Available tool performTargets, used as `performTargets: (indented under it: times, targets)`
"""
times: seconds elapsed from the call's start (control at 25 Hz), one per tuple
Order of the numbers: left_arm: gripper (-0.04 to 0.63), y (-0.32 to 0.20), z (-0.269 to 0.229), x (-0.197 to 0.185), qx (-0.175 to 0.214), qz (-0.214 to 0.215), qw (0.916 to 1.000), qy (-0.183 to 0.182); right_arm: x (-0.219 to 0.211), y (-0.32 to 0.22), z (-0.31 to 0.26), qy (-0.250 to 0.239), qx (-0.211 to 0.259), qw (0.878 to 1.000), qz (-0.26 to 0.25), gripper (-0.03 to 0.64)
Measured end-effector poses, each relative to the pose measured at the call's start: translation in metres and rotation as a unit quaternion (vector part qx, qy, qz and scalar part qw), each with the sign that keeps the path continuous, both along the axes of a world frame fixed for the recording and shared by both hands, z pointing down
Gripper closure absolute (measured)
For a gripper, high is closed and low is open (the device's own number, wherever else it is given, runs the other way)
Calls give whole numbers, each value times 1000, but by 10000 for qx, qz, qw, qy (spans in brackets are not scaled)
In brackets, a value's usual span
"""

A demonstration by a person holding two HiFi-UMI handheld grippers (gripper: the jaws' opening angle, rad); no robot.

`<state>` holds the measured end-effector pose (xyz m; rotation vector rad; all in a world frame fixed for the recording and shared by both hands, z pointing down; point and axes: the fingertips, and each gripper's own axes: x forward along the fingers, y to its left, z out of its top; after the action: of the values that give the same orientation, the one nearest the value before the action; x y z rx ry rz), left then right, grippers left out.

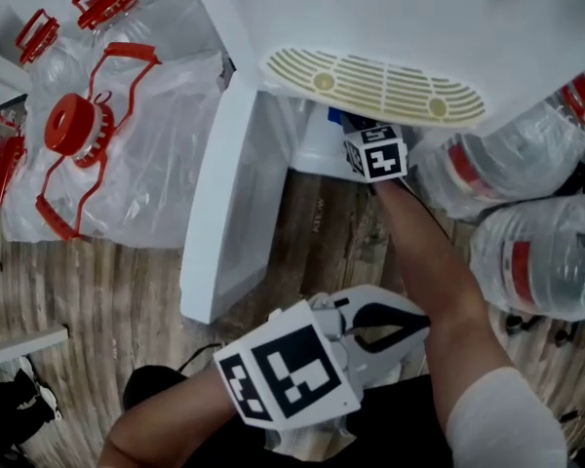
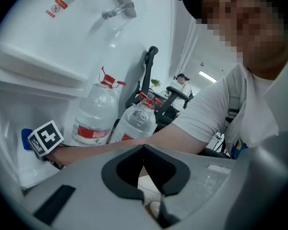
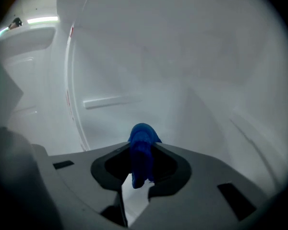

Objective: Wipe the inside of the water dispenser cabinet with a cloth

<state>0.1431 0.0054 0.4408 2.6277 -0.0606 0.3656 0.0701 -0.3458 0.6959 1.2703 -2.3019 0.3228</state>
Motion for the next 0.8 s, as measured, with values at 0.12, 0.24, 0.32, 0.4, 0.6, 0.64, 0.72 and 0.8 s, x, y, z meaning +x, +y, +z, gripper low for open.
performTargets:
  times: [0.12, 0.24, 0.32, 0.4, 0.6, 0.64, 0.72, 0.8]
  targets:
    - [592, -3, 3, -3, 102, 42, 9999, -33, -2, -15, 2, 74, 62, 9999, 104, 532]
    - [592, -5, 4, -8, 108, 14, 9999, -30, 4, -29, 3, 181, 156, 9993, 291, 532]
    - [592, -5, 4, -11, 73, 2, 10000, -19, 7, -29, 14, 196, -26, 9990, 394, 532]
    - [592, -5, 4, -13, 51, 15, 10000, 1, 7, -23, 25, 332, -166, 9988, 333, 532]
    - [592, -8, -1, -16, 69, 17, 9999, 114, 4, -4, 38, 657, -344, 9972, 24, 532]
    - [592, -9, -2, -16, 71, 13, 9999, 130, 3, -1, 38, 650, -378, 9972, -3, 532]
    - [592, -11, -3, -17, 83, -5, 9998, 179, 2, 7, 40, 537, -560, 9970, 30, 532]
    - [592, -13, -4, -16, 79, -27, 9997, 242, 1, 19, 47, 481, -863, 9951, 37, 532]
